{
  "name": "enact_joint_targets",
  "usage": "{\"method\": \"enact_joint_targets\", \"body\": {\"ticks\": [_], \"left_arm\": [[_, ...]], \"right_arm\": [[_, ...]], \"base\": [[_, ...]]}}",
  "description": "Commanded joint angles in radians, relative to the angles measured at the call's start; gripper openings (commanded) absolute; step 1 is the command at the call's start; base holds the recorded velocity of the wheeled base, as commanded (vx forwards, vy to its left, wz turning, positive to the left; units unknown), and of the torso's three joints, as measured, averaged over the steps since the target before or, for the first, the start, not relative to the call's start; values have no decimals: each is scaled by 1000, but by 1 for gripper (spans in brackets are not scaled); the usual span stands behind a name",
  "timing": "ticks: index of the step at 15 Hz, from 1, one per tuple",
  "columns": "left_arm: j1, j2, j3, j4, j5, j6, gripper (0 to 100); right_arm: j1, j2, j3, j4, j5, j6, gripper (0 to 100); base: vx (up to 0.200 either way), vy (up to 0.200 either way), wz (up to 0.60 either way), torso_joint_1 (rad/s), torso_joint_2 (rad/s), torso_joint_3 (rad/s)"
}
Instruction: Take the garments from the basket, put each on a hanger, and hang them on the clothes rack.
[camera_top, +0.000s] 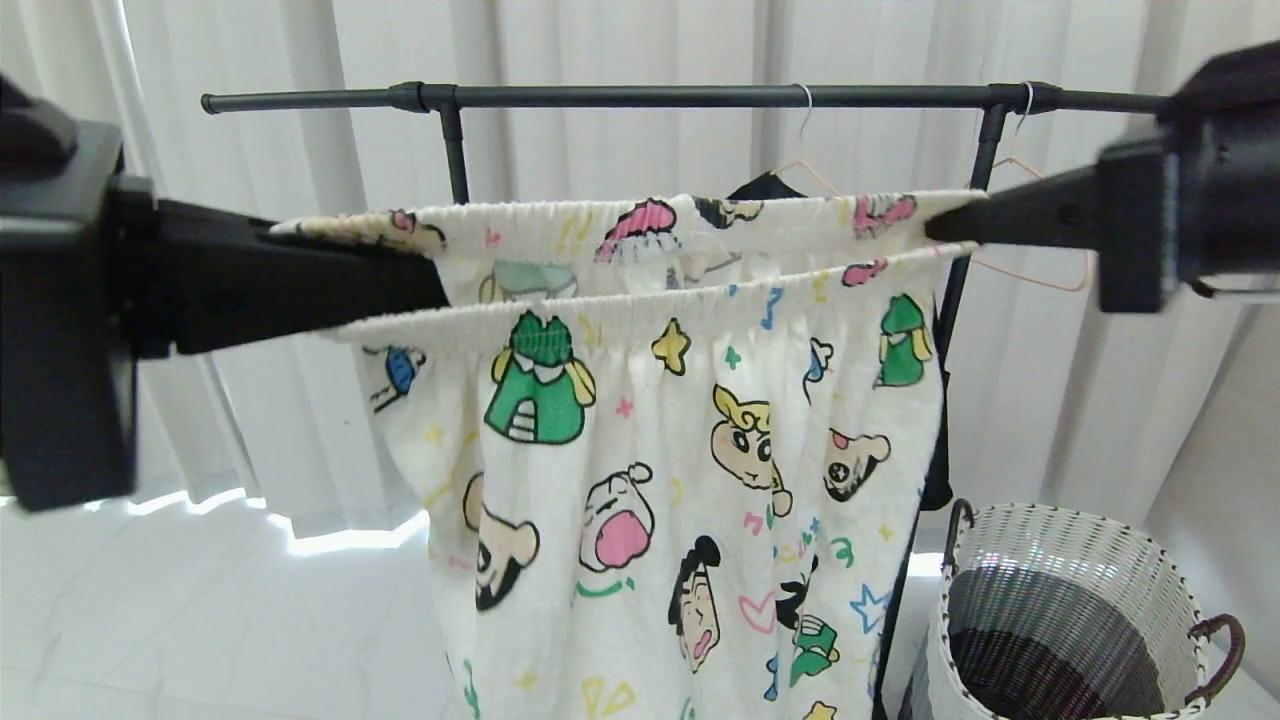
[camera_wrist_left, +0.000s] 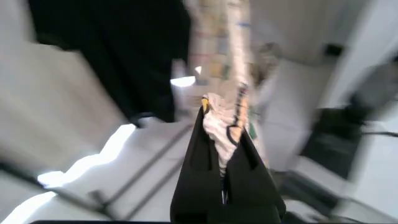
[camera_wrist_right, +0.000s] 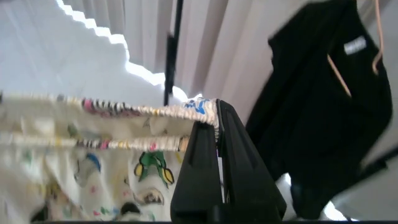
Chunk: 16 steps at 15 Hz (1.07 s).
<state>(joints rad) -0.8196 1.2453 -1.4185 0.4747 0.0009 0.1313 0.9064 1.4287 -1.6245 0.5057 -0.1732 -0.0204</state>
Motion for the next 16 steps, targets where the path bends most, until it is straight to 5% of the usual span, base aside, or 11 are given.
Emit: {"method": "enact_joint_targets", "body": {"ticks": [1,10,11,16], "left_arm": [[43,123,-99,-8,47,19,0],[43,178,-119,-65,68,24,0],[43,180,-119,-68,68,24,0],[99,192,-82,-93,119,25,0]], "right_arm": [[6,-146,6,131,4,-49,0],[49,-169,57,128,-2,-16,0],[49,-169,57,128,-2,-16,100],[138,-234,155,128,1,-29,100]], "base": [[0,0,0,0,0,0],[0,0,0,0,0,0],[0,0,0,0,0,0],[0,0,0,0,0,0]]}}
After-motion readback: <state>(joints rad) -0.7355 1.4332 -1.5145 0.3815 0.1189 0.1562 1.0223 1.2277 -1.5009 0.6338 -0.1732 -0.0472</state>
